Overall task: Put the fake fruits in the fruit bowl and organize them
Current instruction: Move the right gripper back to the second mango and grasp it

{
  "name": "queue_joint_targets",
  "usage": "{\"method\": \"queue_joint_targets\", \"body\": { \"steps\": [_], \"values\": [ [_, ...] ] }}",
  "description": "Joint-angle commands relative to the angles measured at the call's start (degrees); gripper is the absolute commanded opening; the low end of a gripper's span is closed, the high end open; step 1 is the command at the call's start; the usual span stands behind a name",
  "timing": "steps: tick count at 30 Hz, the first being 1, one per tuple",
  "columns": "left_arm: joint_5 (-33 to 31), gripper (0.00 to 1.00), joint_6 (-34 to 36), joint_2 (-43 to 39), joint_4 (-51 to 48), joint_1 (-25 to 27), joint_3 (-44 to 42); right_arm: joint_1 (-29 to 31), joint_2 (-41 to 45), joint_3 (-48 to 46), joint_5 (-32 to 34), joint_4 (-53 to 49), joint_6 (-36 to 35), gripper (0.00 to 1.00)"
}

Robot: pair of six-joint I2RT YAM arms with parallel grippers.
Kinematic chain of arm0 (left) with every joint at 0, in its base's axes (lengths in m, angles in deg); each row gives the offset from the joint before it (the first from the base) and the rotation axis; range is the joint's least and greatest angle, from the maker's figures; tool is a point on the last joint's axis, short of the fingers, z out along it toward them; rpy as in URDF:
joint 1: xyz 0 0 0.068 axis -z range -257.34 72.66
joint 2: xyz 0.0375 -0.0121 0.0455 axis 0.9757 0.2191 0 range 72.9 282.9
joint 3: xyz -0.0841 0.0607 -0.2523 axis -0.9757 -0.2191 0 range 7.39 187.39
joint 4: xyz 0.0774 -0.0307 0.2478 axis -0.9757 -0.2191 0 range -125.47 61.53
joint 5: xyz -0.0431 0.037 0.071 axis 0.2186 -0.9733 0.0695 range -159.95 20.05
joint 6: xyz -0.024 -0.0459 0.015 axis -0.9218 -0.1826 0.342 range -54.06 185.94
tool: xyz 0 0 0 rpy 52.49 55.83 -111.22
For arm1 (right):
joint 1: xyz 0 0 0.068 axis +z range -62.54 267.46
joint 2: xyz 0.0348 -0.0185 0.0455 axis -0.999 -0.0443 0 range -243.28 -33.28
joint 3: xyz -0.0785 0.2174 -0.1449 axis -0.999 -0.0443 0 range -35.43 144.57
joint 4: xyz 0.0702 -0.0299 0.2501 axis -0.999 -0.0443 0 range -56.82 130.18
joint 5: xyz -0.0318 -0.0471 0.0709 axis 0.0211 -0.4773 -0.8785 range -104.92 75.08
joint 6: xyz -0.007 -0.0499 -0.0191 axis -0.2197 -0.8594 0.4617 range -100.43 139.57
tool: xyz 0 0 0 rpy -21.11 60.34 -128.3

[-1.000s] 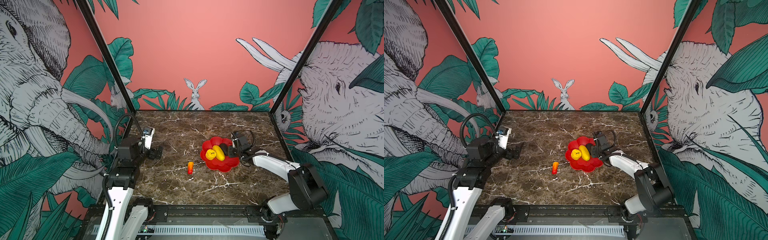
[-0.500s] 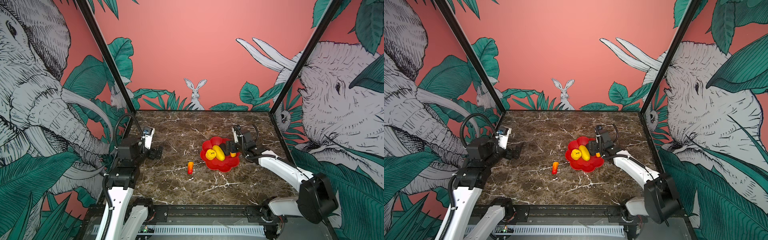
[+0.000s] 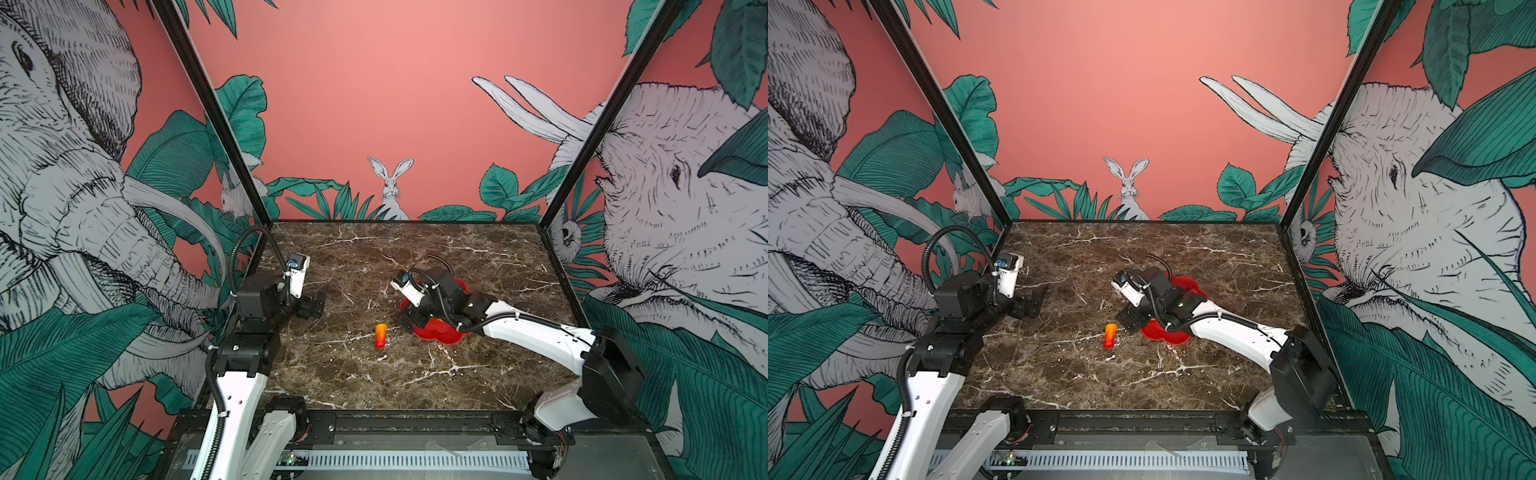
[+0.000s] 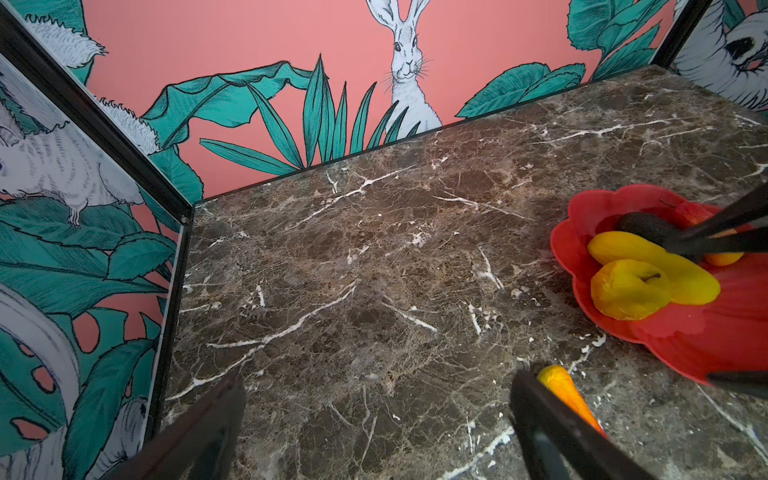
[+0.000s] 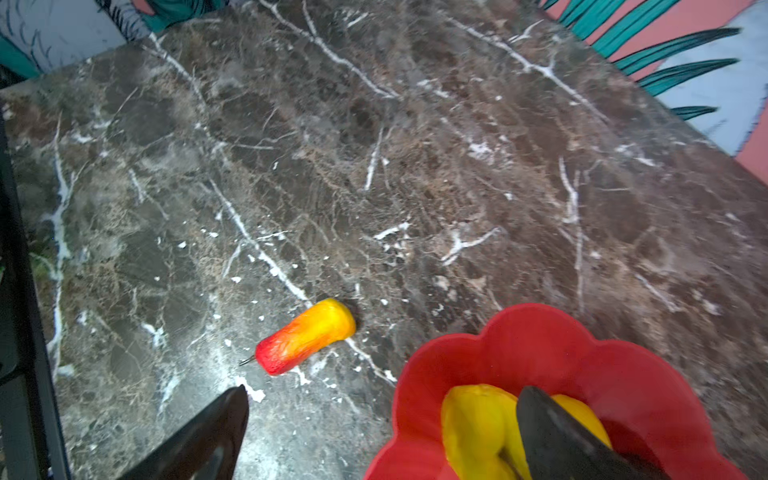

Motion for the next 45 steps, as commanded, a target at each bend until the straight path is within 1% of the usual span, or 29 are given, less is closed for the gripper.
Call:
{"method": "queue_joint_targets", "body": {
  "steps": [1,5,9,11,15,17,21,23,24,26,37,40,41,45],
  "values": [
    [0.72,1.00,1.00,-0.34,-0.45,-0.25,-0.31,2.15,-2.91,2.41,-1.72,0.26,0.59,1.00],
    [0.54,1.00,1.00,-0.86,-0.37,-0.24,-0.47,5.79,-6.62,2.15,0.01,3.99,4.51,0.99],
    [0.72,1.00,1.00,-0.94,-0.36,-0.23,-0.43,8.17,-10.37,3.47,2.71,3.99,9.30,0.99],
    [0.72,1.00,1.00,-1.02,-0.45,-0.24,-0.42,8.90,-12.19,4.45,4.95,2.85,11.74,1.00],
    [0.67,1.00,0.93,-1.50,-0.46,-0.20,-0.52,9.13,-14.54,4.45,6.48,3.00,16.66,0.99],
    [0.62,1.00,0.91,-1.71,-0.45,-0.23,-0.59,9.13,-15.29,4.54,7.59,2.91,18.08,0.97],
    [0.71,1.00,0.91,-1.68,-0.46,-0.25,-0.52,9.13,-16.87,5.60,8.60,1.72,19.00,0.84],
    [0.71,1.00,0.91,-1.76,-0.46,-0.18,-0.52,9.13,-18.03,6.61,8.40,0.96,19.26,0.72],
    [0.62,1.00,0.91,-1.88,-0.46,-0.31,-0.54,9.13,-18.71,7.19,8.12,0.57,19.34,0.69],
    [0.62,1.00,0.91,-1.98,-0.45,-0.26,-0.64,9.12,-20.10,8.26,7.46,-0.48,19.62,0.67],
    [0.46,1.00,0.91,-1.96,-0.44,-0.24,-0.65,9.10,-24.65,12.36,6.05,-4.05,20.28,0.66],
    [0.38,1.00,1.00,-1.98,-0.46,-0.15,-0.61,9.04,-25.81,12.51,5.45,-4.91,20.32,0.63],
    [0.36,1.00,1.00,-1.95,-0.46,-0.21,-0.61,9.04,-26.06,14.33,5.27,-5.09,20.33,0.61],
    [0.28,1.00,0.99,-1.93,-0.53,-0.25,-0.61,8.99,-27.01,15.33,4.39,-5.83,19.98,0.56]
  ]
}}
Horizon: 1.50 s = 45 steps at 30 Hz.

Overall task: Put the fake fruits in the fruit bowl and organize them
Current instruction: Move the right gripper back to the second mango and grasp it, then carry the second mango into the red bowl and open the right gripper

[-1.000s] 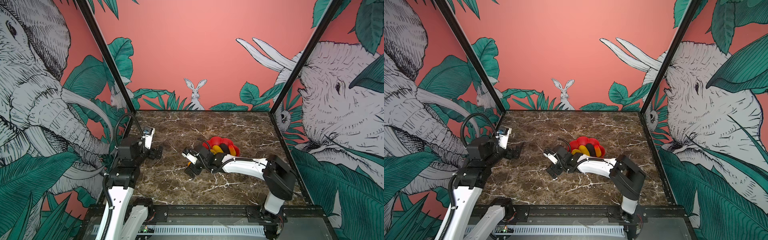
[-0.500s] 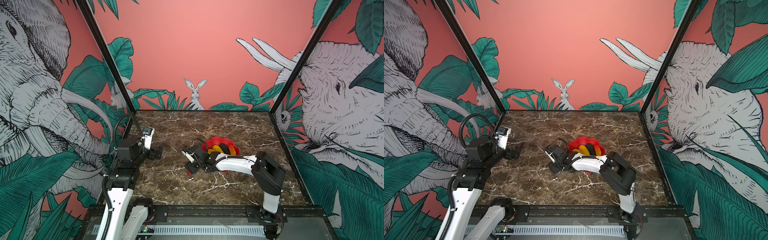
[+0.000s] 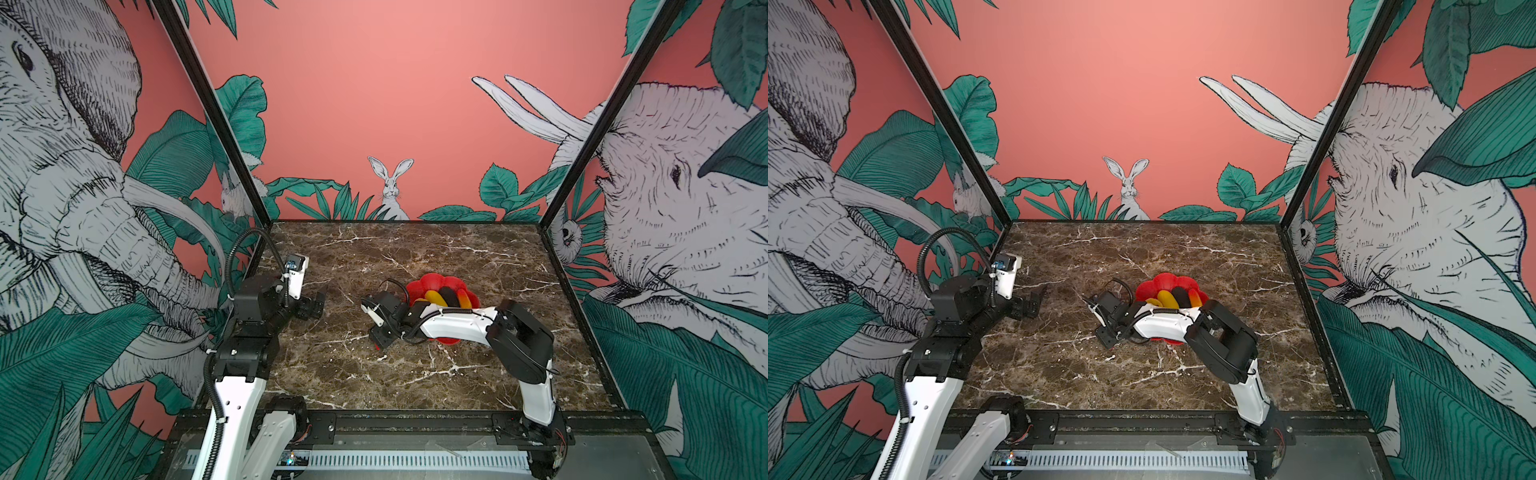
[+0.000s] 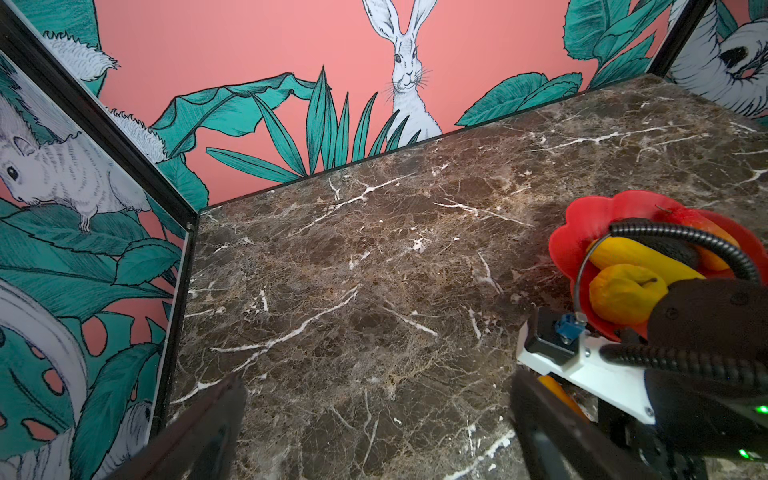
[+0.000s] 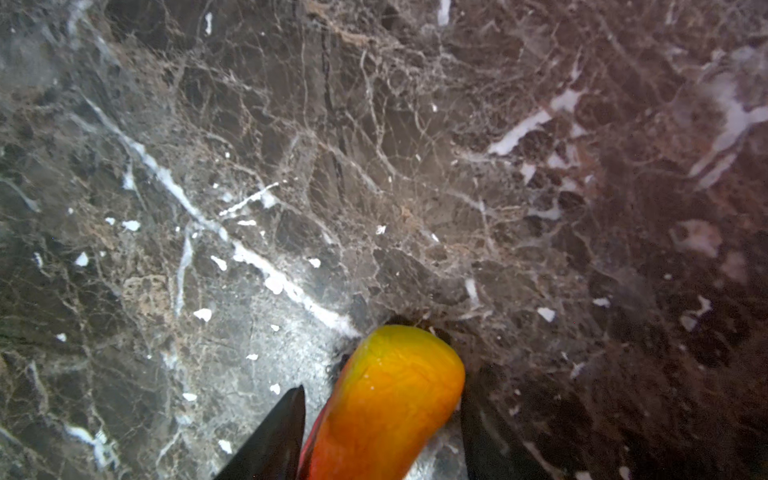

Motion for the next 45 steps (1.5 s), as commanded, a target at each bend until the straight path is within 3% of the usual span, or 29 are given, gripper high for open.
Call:
{"method": "queue_joint_targets", "body": {
  "steps": [1,9,18,22,23,28,32,40,45],
  "values": [
    [0.31,1.00,1.00,-0.64,-0.52,-0.20,-0.65,-0.08,-0.99,1.90,-1.19,-1.41,0.31,0.54],
    [0.20,1.00,0.99,-0.76,-0.54,-0.26,-0.62,-0.46,2.50,1.16,-3.92,-1.31,-6.21,0.34],
    [0.07,1.00,1.02,-0.79,-0.54,-0.25,-0.70,-2.05,14.52,1.26,-11.04,-11.03,-26.83,0.09],
    [0.02,1.00,1.08,-0.73,-0.54,-0.25,-0.71,-5.83,19.42,1.81,-11.27,-21.87,-37.14,0.05],
    [0.02,1.00,1.08,-0.75,-0.50,-0.24,-0.69,-7.38,20.46,1.84,-11.67,-24.61,-39.11,0.00],
    [0.12,1.00,1.08,-0.29,-0.45,-0.15,-0.67,-14.44,26.41,-0.28,-18.41,-35.20,-50.56,0.00],
    [0.24,1.00,1.06,-0.02,-0.46,-0.23,-0.53,-17.42,30.96,-5.58,-17.46,-38.66,-58.49,0.00],
    [0.29,1.00,1.08,0.11,-0.40,-0.26,-0.52,-20.00,27.77,-8.33,-9.34,-40.67,-57.75,0.00],
    [0.51,1.00,1.05,0.21,-0.27,-0.24,-0.51,-20.43,25.80,-9.73,-7.01,-36.60,-56.39,0.00]
  ]
}}
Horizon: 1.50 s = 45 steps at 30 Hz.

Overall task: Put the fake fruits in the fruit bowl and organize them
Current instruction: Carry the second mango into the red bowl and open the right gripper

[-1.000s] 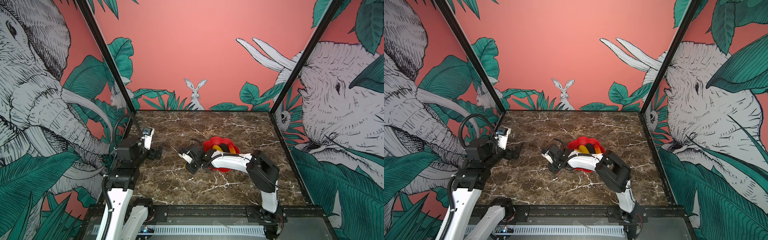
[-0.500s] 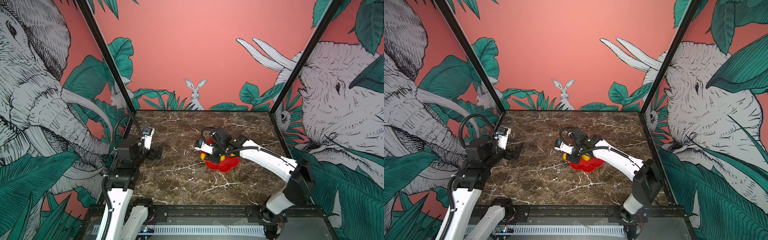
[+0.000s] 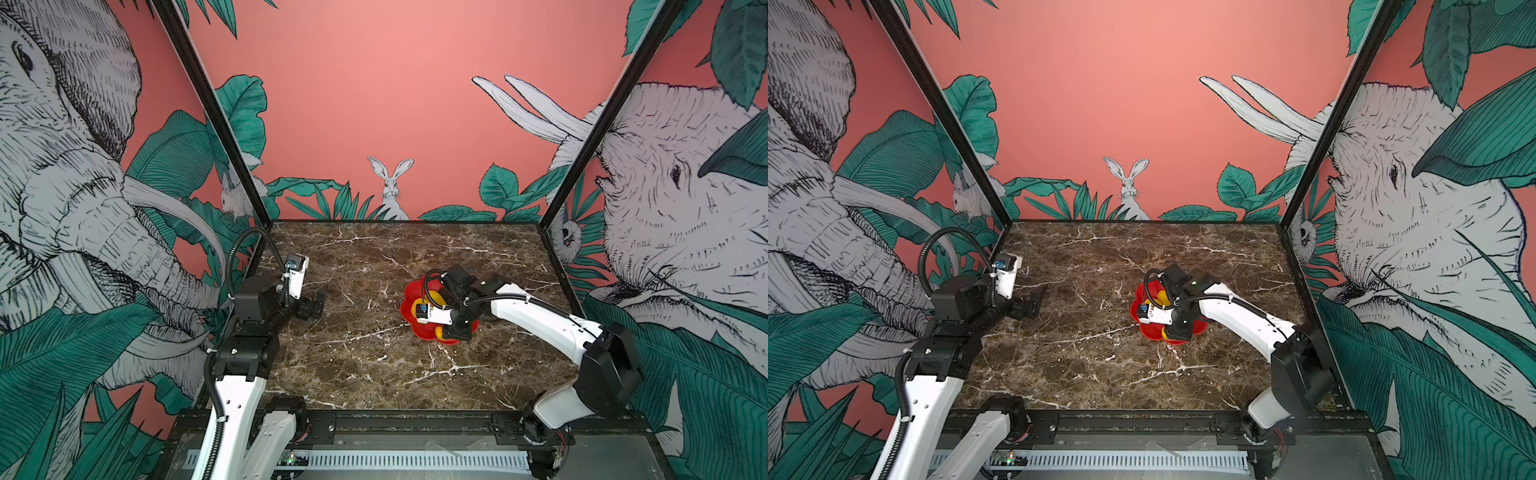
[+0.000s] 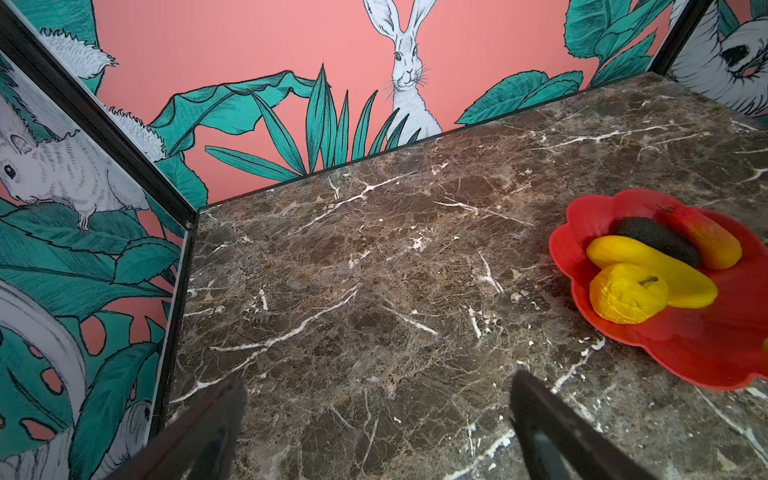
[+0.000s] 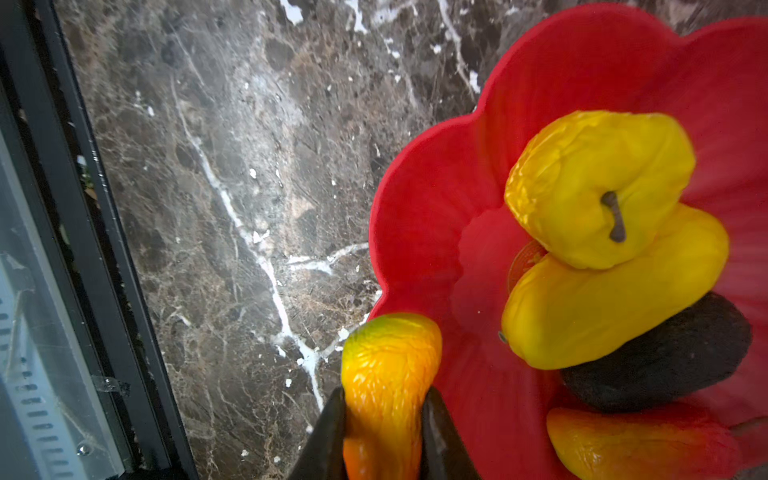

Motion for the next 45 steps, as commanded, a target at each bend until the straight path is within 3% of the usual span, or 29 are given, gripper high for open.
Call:
{"method": "queue_joint_targets", "body": {
  "steps": [1,19,45],
  "values": [
    [0.55,1.00,1.05,0.02,-0.25,-0.25,-0.51,-0.64,-0.60,-1.11,2.46,2.05,-0.47,0.00],
    [0.41,1.00,1.08,0.08,-0.31,-0.31,-0.58,-1.02,-8.37,0.10,4.34,9.75,2.52,0.00],
    [0.38,1.00,1.00,0.20,-0.35,-0.18,-0.54,-1.05,-7.31,0.89,4.44,7.34,3.86,0.47]
  ]
}}
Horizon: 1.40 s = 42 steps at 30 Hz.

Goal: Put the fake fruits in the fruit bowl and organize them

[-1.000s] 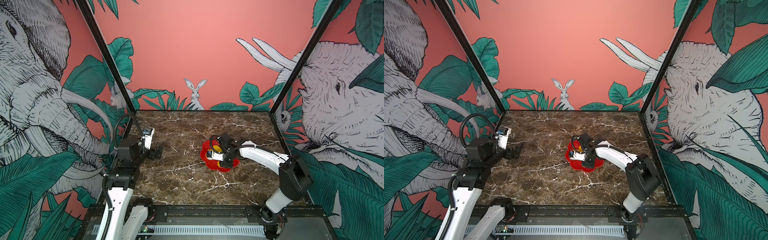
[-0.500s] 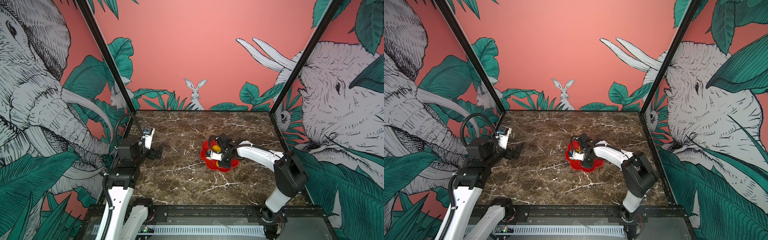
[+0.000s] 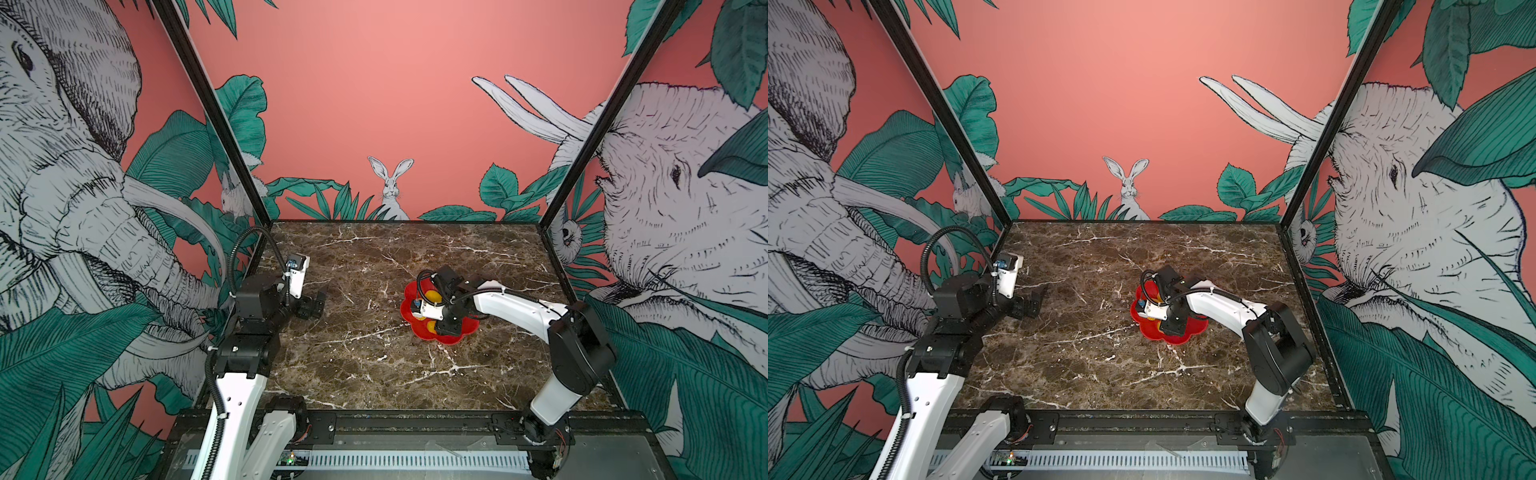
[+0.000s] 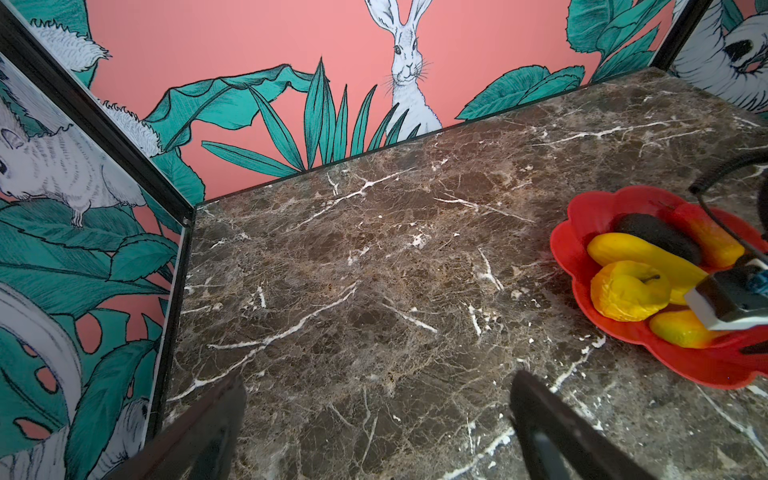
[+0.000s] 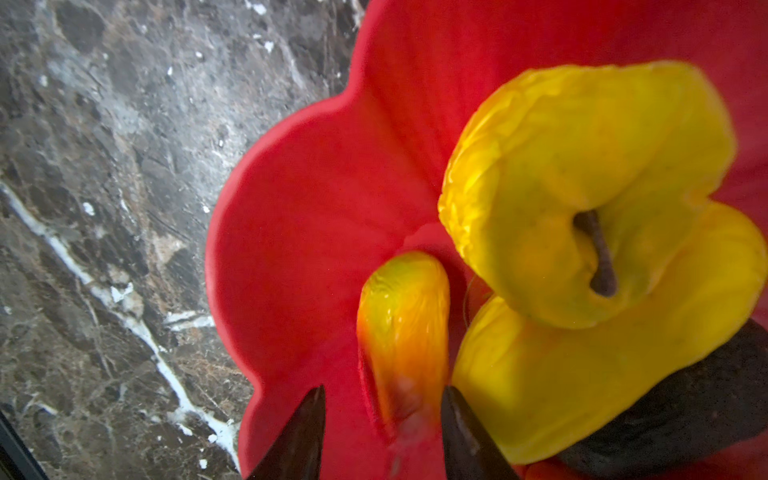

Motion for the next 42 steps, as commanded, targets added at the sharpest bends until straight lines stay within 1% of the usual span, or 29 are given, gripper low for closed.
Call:
{"method": "queue_joint_targets", "body": {
  "steps": [1,4,6,7,9,10,11,12,13,16,17,18,20,22,23,25,26,28,30,31,32,34,37,39,42],
  "values": [
    [0.44,1.00,1.00,-0.46,-0.37,-0.25,-0.53,-0.29,1.62,1.30,0.12,-2.21,0.05,0.47],
    [0.38,1.00,1.00,-0.56,-0.36,-0.25,-0.51,-0.25,3.57,2.13,-0.56,-3.41,0.36,0.46],
    [0.39,1.00,1.04,-0.49,-0.36,-0.25,-0.52,-0.35,7.05,3.07,-4.55,-4.19,0.63,0.47],
    [0.38,1.00,1.01,-0.56,-0.36,-0.23,-0.51,-0.53,9.43,3.02,-6.94,-3.70,0.68,0.50],
    [0.53,1.00,1.00,-0.56,-0.37,-0.17,-0.52,-0.87,14.79,2.05,-10.80,-1.14,1.36,0.63],
    [0.47,1.00,1.01,-0.56,-0.22,-0.25,-0.63,-1.18,17.94,0.85,-11.88,1.30,2.16,0.72],
    [0.53,1.00,1.00,-0.64,-0.22,-0.24,-0.58,-1.67,21.40,-0.75,-12.16,4.51,3.40,0.83],
    [0.47,1.00,1.00,-0.60,-0.19,-0.25,-0.58,-2.35,24.39,-2.49,-12.15,7.80,5.08,0.93],
    [0.47,1.00,1.00,-0.69,-0.11,-0.25,-0.52,-3.94,28.00,-4.88,-13.32,12.02,7.85,1.00],
    [0.20,1.00,1.00,-0.69,0.13,-0.25,-0.52,-12.38,37.03,-12.57,-19.53,26.11,18.62,1.00],
    [0.16,1.00,0.95,-0.74,0.19,-0.21,-0.50,-15.74,39.67,-15.20,-20.43,30.72,22.86,1.00],
    [0.30,1.00,0.79,-0.54,0.40,-0.25,-0.38,-18.33,41.43,-17.75,-19.80,34.76,25.94,1.00],
    [0.44,1.00,-0.35,0.15,1.33,-0.25,0.24,-23.12,44.39,-21.81,-14.01,40.15,30.74,1.00],
    [-0.54,1.00,-2.58,1.21,2.28,-0.21,1.65,-26.54,45.11,-24.16,-6.31,42.23,34.17,1.00],
    [-1.92,1.00,-4.37,1.82,3.22,-0.17,2.28,-28.21,45.05,-25.75,-2.56,43.53,36.01,1.00],
    [-4.85,1.00,-7.66,2.88,5.71,-0.22,2.61,-30.67,44.77,-29.53,2.54,47.82,39.15,1.00],
    [-5.97,1.00,-8.55,3.50,7.40,-0.19,2.23,-31.33,44.60,-31.79,4.98,50.63,40.40,1.00],
    [-10.77,1.00,-10.78,5.48,12.49,-0.16,0.05,-32.05,44.04,-37.44,11.12,58.38,42.34,1.00],
    [-14.50,1.00,-12.11,8.32,17.43,-0.12,-2.65,-32.10,42.71,-42.11,16.63,65.52,42.75,1.00],
    [-15.89,1.00,-12.56,10.16,20.53,-0.17,-4.47,-32.11,41.68,-44.03,20.14,68.46,43.15,1.00],
    [-16.66,1.00,-12.56,11.84,23.38,-0.17,-6.02,-32.11,40.59,-45.45,22.32,70.67,43.01,1.00],
    [-18.22,1.00,-12.25,15.67,29.88,-0.17,-10.12,-32.10,37.27,-47.85,24.78,75.52,41.46,0.99],
    [-19.90,1.00,-12.00,19.88,39.37,-0.17,-15.98,-32.05,32.53,-49.85,25.74,80.90,39.72,0.99],
    [-20.72,1.00,-11.88,21.41,44.60,-0.17,-19.41,-32.07,29.25,-51.29,26.01,86.67,39.44,0.99],
    [-20.69,1.00,-9.34,23.46,53.02,-0.16,-24.19,-32.06,22.83,-52.04,26.84,93.83,38.74,0.99]
  ]
}}
